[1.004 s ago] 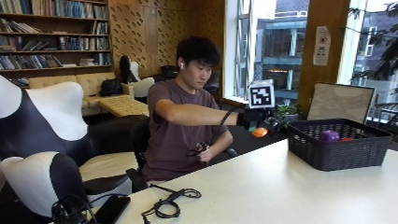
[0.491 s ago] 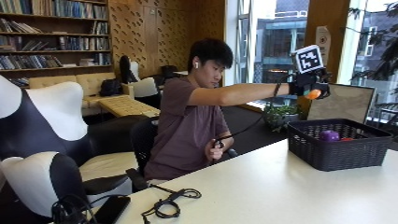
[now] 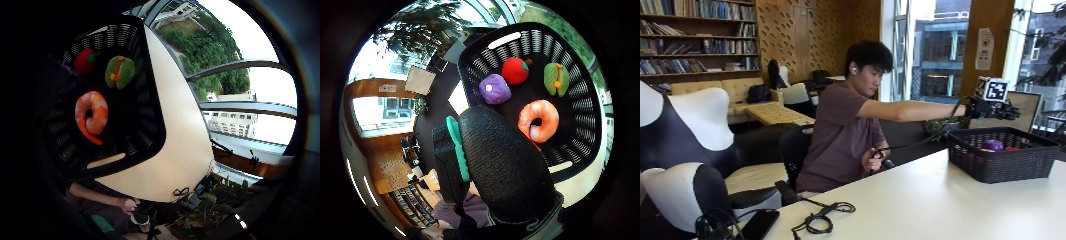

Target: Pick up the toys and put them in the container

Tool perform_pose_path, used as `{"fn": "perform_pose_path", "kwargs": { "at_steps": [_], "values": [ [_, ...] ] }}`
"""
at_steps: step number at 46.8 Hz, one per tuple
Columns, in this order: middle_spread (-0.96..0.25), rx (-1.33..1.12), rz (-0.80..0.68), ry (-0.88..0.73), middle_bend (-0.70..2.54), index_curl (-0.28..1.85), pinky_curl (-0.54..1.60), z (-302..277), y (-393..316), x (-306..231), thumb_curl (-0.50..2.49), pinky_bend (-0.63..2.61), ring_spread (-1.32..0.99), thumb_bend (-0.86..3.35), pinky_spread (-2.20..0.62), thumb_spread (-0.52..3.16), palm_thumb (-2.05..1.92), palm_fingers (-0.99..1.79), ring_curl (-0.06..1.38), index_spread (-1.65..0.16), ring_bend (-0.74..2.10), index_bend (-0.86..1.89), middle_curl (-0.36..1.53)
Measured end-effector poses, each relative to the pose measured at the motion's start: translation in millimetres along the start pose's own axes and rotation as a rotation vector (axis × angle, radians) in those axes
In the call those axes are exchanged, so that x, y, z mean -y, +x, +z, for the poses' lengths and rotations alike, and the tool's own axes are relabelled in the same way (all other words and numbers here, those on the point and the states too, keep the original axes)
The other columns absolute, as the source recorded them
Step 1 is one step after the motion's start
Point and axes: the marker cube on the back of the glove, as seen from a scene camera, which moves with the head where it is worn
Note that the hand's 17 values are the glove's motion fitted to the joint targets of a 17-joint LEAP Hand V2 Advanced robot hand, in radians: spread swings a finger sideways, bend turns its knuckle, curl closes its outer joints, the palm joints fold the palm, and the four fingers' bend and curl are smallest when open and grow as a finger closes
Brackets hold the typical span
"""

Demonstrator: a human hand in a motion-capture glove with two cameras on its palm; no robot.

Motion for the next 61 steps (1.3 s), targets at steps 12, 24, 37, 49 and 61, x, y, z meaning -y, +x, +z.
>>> {"fn": "perform_pose_path", "kwargs": {
  "at_steps": [12,24,37,49,61],
  "values": [
    [-0.06,0.083,-0.196,0.036,0.13,0.35,0.4,-1.2,-13.5,6.3,0.13,0.61,-0.02,-0.1,-0.02,1.26,-0.17,-0.36,0.28,-0.26,0.33,0.08,0.3],
    [-0.06,0.085,-0.201,0.052,0.1,0.27,0.37,-7.0,-11.1,0.6,0.09,0.54,-0.01,-0.1,0.0,1.26,-0.16,-0.3,0.27,-0.26,0.25,0.08,0.25],
    [-0.09,0.071,-0.182,0.065,0.12,0.23,0.36,-14.3,1.1,-13.7,0.07,0.49,-0.01,-0.1,0.01,1.26,-0.16,-0.25,0.29,-0.27,0.21,0.1,0.22],
    [-0.1,0.055,-0.157,0.076,0.12,0.21,0.35,-15.7,37.3,-36.5,0.06,0.46,-0.01,-0.09,0.01,1.26,-0.15,-0.22,0.3,-0.27,0.2,0.1,0.22],
    [-0.08,-0.037,0.146,0.085,0.13,0.21,0.35,-13.7,61.0,-33.4,0.05,0.44,-0.02,-0.09,0.01,1.27,-0.15,-0.2,0.31,-0.27,0.2,0.11,0.22]
  ]
}}
